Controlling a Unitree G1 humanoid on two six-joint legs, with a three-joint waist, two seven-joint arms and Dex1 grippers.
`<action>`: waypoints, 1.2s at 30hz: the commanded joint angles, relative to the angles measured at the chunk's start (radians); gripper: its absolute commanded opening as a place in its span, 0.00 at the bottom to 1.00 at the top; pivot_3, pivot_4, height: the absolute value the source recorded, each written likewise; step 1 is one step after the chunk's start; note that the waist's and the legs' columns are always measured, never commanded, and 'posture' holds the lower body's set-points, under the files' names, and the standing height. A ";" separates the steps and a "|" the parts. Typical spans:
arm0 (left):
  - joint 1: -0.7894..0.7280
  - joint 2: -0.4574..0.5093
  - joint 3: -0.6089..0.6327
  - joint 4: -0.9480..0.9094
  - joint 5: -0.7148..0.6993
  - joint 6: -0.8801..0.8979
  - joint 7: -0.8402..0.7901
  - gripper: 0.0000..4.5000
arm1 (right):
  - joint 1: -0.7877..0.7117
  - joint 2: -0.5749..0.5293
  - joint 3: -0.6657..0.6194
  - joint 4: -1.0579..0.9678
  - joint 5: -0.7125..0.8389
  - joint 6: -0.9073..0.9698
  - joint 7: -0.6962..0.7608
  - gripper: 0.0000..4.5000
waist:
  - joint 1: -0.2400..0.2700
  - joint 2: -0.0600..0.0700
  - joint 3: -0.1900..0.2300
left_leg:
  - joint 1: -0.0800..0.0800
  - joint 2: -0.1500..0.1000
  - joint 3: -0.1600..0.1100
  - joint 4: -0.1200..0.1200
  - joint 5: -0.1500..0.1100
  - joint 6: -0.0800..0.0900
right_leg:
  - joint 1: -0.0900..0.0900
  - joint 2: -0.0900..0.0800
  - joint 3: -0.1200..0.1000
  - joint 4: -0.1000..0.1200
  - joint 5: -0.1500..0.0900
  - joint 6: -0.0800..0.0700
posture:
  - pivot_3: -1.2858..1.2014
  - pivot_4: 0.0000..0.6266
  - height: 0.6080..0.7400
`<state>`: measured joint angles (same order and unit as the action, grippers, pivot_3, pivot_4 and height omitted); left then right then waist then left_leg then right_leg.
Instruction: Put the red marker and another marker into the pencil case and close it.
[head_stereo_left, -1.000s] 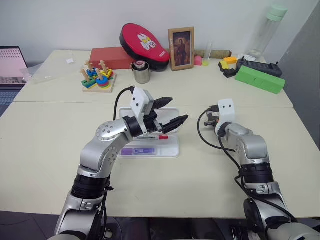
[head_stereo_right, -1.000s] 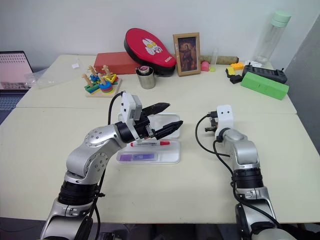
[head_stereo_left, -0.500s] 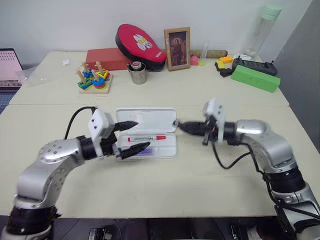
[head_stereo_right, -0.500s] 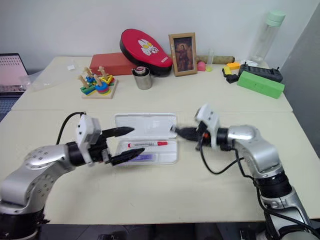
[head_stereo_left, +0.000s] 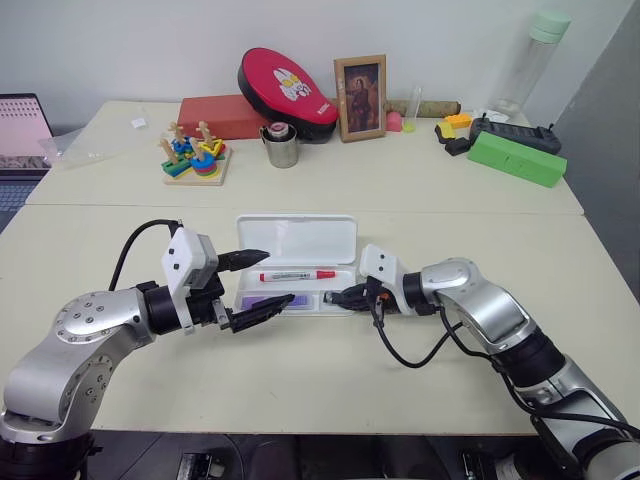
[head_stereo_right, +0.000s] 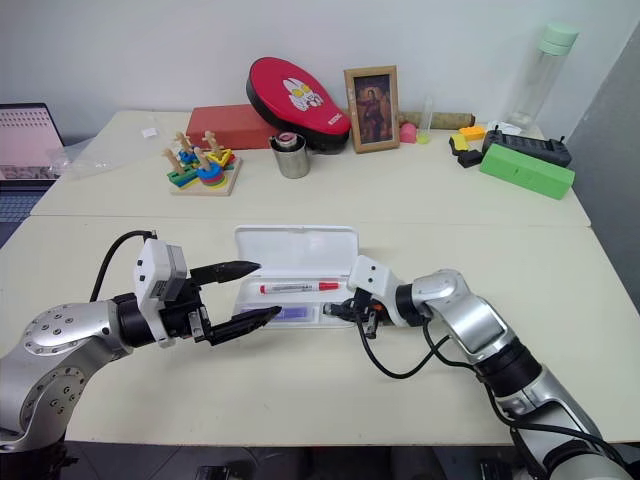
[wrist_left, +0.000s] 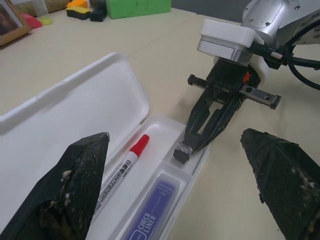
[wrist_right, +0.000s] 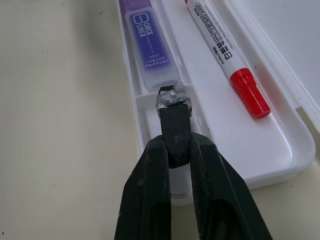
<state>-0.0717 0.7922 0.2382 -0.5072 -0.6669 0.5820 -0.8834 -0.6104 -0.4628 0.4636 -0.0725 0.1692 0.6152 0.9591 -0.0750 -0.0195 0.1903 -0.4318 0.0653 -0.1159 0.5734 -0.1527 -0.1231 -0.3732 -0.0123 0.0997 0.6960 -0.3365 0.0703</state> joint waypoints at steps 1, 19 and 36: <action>0.000 -0.002 0.013 -0.041 -0.021 0.001 0.014 1.00 | -0.014 0.003 -0.022 -0.023 0.006 -0.014 0.014 0.35 | 0.000 0.000 0.000 | 0.000 0.000 0.000 0.000 0.000 0.000 | 0.000 0.000 0.000 0.000 0.000 0.000 | 0.52 0.24 1.00; 0.008 -0.020 0.050 -0.082 -0.042 0.029 0.102 1.00 | -0.079 0.046 -0.160 -0.047 0.153 -0.032 0.091 0.98 | 0.000 0.000 0.000 | 0.000 0.000 0.000 0.000 0.000 0.000 | 0.000 0.000 0.000 0.000 0.000 0.000 | 0.52 0.24 1.00; 0.024 -0.101 0.319 -0.090 -0.230 0.044 0.324 1.00 | -0.541 0.282 -0.215 0.624 -0.064 -0.120 -0.272 0.08 | -0.008 -0.001 0.000 | 0.000 0.000 0.000 -0.001 0.000 0.000 | -0.001 0.000 -0.001 0.001 0.000 -0.001 | 0.52 0.24 1.00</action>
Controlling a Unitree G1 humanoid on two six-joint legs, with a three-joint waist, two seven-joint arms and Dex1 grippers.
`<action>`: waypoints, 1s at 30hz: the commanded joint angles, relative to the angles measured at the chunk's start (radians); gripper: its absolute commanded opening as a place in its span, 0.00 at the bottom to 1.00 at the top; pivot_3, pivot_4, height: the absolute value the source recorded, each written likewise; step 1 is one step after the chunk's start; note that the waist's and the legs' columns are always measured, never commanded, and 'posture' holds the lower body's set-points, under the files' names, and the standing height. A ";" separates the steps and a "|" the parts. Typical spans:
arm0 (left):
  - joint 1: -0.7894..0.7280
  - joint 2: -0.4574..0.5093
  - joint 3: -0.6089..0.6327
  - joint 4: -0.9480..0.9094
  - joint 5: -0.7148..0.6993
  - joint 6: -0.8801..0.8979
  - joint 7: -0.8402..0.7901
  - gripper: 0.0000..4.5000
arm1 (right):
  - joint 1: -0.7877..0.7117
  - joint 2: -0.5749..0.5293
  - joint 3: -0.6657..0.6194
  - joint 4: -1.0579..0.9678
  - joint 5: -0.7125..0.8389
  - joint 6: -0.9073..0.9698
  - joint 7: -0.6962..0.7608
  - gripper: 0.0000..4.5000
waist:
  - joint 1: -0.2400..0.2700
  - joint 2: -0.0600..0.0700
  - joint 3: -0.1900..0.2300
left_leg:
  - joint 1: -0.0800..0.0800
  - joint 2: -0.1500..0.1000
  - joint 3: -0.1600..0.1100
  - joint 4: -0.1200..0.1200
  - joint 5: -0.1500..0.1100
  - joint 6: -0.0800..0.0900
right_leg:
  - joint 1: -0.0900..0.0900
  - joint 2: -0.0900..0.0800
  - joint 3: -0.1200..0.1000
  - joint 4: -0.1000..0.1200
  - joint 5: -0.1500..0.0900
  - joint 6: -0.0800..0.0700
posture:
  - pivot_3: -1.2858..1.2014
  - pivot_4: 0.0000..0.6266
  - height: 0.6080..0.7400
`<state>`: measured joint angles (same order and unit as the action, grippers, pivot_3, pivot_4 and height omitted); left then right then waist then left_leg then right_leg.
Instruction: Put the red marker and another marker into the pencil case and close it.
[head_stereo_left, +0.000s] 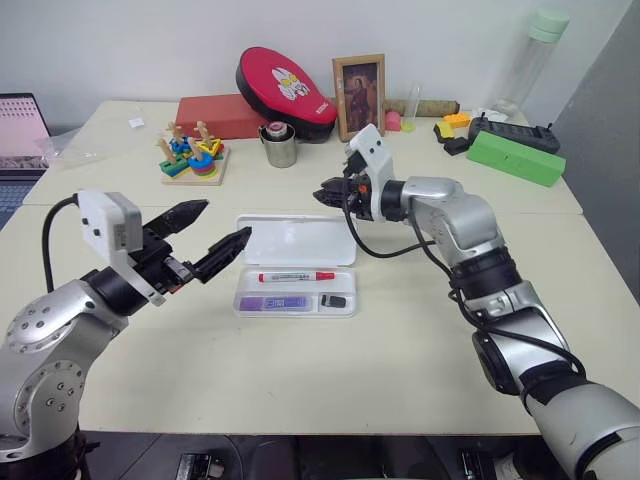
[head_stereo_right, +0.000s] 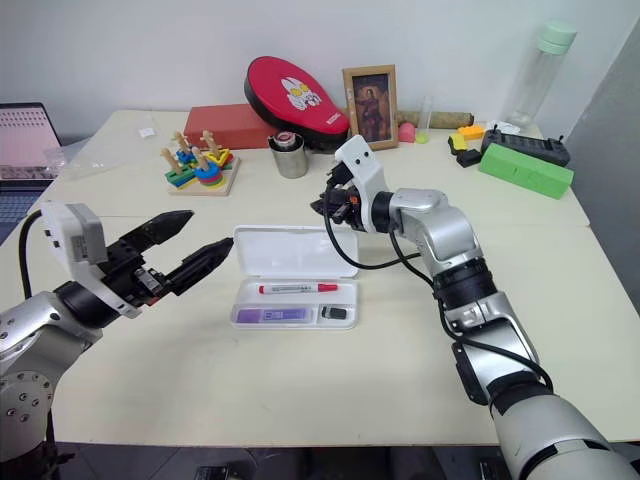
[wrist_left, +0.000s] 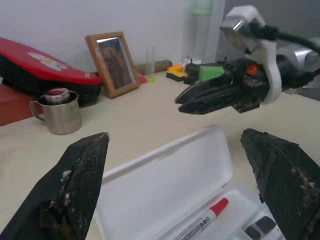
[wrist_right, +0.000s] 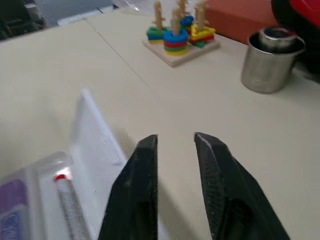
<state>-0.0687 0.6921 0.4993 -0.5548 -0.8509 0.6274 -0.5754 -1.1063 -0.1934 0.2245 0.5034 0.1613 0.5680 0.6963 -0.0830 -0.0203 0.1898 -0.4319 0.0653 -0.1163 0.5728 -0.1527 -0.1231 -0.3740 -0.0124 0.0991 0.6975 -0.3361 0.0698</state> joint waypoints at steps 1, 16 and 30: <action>0.035 -0.001 0.066 -0.053 -0.058 0.000 0.019 1.00 | -0.049 0.019 0.030 0.053 -0.061 -0.078 0.004 0.02 | 0.000 0.000 0.000 | 0.000 0.000 0.000 0.000 0.000 0.000 | 0.000 0.000 0.000 0.000 0.000 0.000 | 0.52 0.24 1.00; 0.102 0.029 0.092 -0.069 -0.086 -0.020 0.020 1.00 | 0.087 -0.061 0.166 -0.231 -0.078 -0.072 0.310 0.01 | 0.001 0.000 0.000 | 0.000 0.000 0.000 0.000 0.000 0.000 | 0.000 0.000 0.000 0.000 0.000 0.000 | 0.52 0.24 1.00; 0.256 0.115 0.000 -0.097 0.007 -0.009 -0.127 1.00 | 0.294 -0.126 0.350 -0.356 -0.189 -0.089 0.355 0.01 | 0.000 0.000 0.000 | 0.000 0.000 0.000 0.000 0.000 0.000 | 0.000 0.000 0.000 0.000 0.000 0.000 | 0.52 0.24 1.00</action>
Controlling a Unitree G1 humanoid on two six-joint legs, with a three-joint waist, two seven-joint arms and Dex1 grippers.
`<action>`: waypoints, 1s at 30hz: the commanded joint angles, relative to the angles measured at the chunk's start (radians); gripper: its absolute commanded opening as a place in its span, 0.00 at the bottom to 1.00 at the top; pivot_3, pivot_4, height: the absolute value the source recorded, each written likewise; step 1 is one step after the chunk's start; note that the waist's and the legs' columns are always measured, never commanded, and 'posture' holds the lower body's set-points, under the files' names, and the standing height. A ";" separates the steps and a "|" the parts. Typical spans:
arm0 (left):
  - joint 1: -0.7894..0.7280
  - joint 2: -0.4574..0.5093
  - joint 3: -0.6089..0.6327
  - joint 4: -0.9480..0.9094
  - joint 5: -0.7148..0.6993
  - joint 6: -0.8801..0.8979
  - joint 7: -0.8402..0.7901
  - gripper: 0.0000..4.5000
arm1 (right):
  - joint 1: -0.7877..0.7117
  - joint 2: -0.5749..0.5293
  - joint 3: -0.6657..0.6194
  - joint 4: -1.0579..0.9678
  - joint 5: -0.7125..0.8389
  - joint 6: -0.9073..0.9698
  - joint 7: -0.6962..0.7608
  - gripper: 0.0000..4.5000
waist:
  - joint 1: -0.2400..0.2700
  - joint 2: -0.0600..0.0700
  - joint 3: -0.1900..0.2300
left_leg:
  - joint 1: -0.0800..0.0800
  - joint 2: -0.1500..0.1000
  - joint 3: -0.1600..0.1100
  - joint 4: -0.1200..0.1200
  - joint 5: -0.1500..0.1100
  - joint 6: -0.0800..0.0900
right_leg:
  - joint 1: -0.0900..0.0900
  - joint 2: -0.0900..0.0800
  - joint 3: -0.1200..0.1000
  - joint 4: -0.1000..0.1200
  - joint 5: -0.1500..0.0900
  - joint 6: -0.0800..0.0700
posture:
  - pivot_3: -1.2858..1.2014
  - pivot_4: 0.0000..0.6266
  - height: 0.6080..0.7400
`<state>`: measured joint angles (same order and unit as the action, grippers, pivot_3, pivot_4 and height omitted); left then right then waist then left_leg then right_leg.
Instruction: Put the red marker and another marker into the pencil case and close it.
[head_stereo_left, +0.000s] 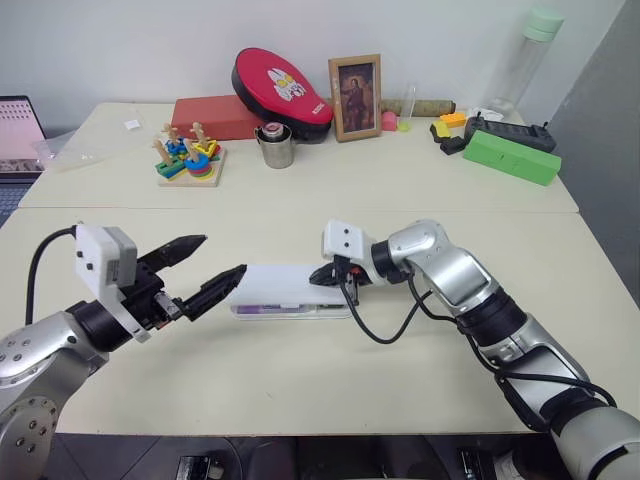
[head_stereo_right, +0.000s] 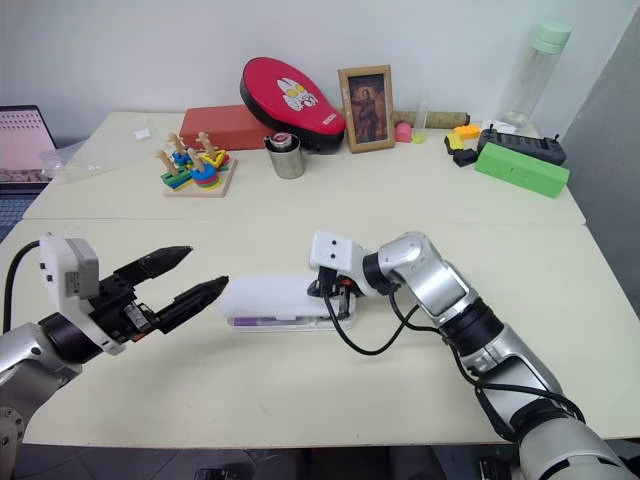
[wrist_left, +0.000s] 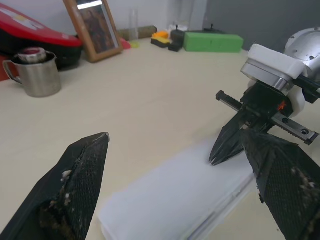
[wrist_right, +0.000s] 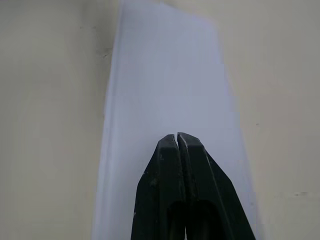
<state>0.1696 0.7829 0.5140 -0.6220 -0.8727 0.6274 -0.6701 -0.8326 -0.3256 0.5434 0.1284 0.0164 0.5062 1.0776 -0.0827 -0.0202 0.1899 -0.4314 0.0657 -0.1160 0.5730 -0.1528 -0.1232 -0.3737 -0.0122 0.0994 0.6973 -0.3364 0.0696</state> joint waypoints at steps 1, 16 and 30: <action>0.023 0.028 -0.019 -0.026 0.036 -0.010 -0.037 1.00 | 0.024 0.007 0.033 0.025 -0.049 -0.027 -0.030 0.01 | 0.000 0.000 0.000 | 0.000 0.000 0.000 0.000 0.000 0.000 | 0.000 0.000 0.000 0.000 0.000 0.000 | 0.52 0.24 1.00; -0.128 -0.015 -0.039 0.155 0.144 -0.008 0.115 1.00 | 0.038 0.001 -0.342 -0.023 0.185 0.068 -0.090 0.23 | 0.007 0.000 0.000 | 0.001 0.000 0.000 0.000 0.000 0.000 | 0.001 0.000 0.000 0.000 0.000 0.000 | 0.52 0.24 1.00; -0.264 0.040 -0.043 0.491 0.311 -0.113 0.034 1.00 | 0.234 -0.181 -0.579 -0.117 0.315 0.144 -0.153 0.96 | 0.004 0.000 0.000 | 0.000 0.000 0.001 -0.001 0.000 0.000 | 0.000 0.000 0.001 0.000 0.000 0.000 | 0.52 0.24 1.00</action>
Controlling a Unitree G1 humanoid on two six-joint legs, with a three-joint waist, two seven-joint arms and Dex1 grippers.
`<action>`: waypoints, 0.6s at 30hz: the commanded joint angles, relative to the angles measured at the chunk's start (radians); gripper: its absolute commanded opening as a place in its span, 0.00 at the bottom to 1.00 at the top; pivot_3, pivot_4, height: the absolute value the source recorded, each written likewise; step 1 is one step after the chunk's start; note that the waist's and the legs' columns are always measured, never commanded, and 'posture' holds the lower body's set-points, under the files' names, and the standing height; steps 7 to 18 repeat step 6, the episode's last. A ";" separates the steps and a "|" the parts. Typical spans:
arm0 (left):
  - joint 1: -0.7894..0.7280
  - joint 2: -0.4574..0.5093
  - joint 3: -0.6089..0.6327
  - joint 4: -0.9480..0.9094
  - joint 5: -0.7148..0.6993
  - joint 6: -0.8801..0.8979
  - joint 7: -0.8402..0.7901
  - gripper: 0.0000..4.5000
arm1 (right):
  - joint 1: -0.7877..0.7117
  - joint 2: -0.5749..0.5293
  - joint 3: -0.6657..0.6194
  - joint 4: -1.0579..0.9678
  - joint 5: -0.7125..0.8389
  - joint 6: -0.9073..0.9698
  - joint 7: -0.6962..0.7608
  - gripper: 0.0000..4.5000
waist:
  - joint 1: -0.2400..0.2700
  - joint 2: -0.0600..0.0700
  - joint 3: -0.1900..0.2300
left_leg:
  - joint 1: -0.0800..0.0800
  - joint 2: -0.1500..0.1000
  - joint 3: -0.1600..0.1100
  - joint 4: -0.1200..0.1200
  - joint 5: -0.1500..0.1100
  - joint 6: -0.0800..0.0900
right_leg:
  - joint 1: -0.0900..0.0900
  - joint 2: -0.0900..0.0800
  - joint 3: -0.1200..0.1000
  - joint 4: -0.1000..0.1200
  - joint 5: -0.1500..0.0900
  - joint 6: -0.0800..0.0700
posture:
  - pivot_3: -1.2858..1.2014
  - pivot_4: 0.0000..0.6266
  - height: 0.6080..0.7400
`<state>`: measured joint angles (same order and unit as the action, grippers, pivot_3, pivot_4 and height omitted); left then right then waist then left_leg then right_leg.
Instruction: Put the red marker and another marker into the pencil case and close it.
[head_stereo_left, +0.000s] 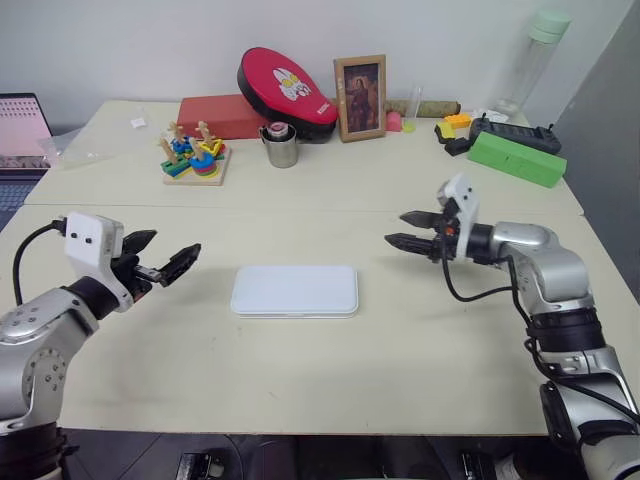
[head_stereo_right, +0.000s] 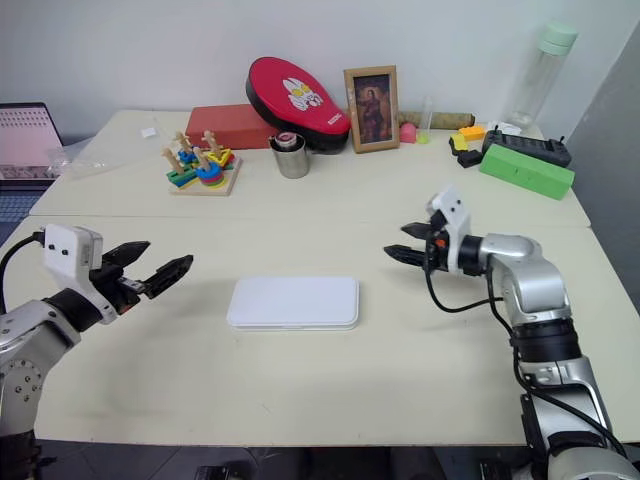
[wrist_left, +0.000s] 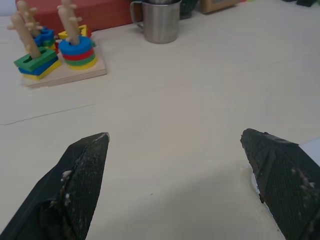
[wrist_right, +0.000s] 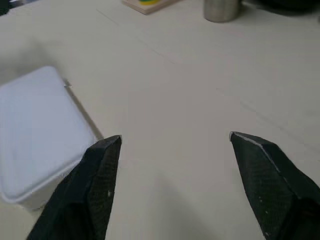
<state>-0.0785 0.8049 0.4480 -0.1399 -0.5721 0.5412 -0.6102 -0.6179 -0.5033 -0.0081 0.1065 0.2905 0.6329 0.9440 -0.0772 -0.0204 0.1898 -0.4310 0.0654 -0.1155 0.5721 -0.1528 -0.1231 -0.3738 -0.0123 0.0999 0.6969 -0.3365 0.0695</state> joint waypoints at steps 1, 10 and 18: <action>-0.019 0.016 0.019 0.011 0.012 -0.026 -0.030 1.00 | 0.030 -0.001 -0.027 -0.110 0.046 0.021 -0.028 0.99 | -0.004 0.000 0.000 | 0.000 0.000 0.000 0.000 0.000 0.000 | 0.000 0.000 0.000 0.000 0.000 0.000 | 0.52 0.24 1.00; -0.040 0.013 -0.008 0.003 0.020 -0.011 -0.044 1.00 | 0.070 0.008 -0.044 -0.169 0.083 0.052 -0.069 1.00 | -0.005 0.000 0.000 | 0.000 0.000 0.000 0.000 0.000 0.000 | 0.000 0.000 0.000 0.000 0.000 0.000 | 0.52 0.24 1.00; -0.040 0.013 -0.008 0.003 0.020 -0.011 -0.044 1.00 | 0.070 0.008 -0.044 -0.169 0.083 0.052 -0.069 1.00 | -0.005 0.000 0.000 | 0.000 0.000 0.000 0.000 0.000 0.000 | 0.000 0.000 0.000 0.000 0.000 0.000 | 0.52 0.24 1.00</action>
